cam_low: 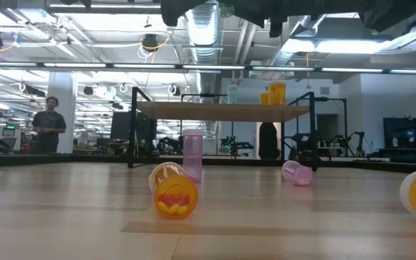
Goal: Pick and place medicine bottles onto shelf by color
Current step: Put the small blue pill bottle on the shelf aligned with the other small blue pill bottles
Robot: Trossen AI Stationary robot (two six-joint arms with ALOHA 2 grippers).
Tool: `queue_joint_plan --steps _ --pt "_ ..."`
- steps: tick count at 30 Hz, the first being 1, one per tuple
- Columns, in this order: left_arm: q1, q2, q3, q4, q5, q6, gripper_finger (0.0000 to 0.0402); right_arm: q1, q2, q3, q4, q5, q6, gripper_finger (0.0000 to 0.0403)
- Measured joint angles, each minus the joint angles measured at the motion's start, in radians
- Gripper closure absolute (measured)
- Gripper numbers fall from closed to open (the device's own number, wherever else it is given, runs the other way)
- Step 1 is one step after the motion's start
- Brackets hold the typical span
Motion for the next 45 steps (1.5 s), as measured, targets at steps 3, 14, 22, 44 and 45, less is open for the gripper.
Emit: queue_joint_plan --steps 3,14,22,44,45 --pt "0.0 0.001 -0.001 -0.001 0.011 -0.004 0.0122 0.0 0.0 0.0 -0.001 0.0 0.0 0.0283" --pt "0.0 0.0 -0.001 -0.018 0.044 -0.008 0.0152 0.0 0.0 0.0 -0.002 0.0 0.0 0.0283" --pt "0.0 0.0 -0.001 -0.028 0.068 -0.004 0.0217 0.0 0.0 0.0 -0.003 0.0 0.0 0.0283" --pt "0.0 0.0 -0.002 -0.036 0.091 -0.005 0.0311 0.0 0.0 0.0 -0.003 0.0 0.0 0.0283" --pt "0.0 0.0 -0.002 -0.036 0.091 -0.005 0.0312 0.0 0.0 0.0 -0.003 0.0 0.0 0.0283"
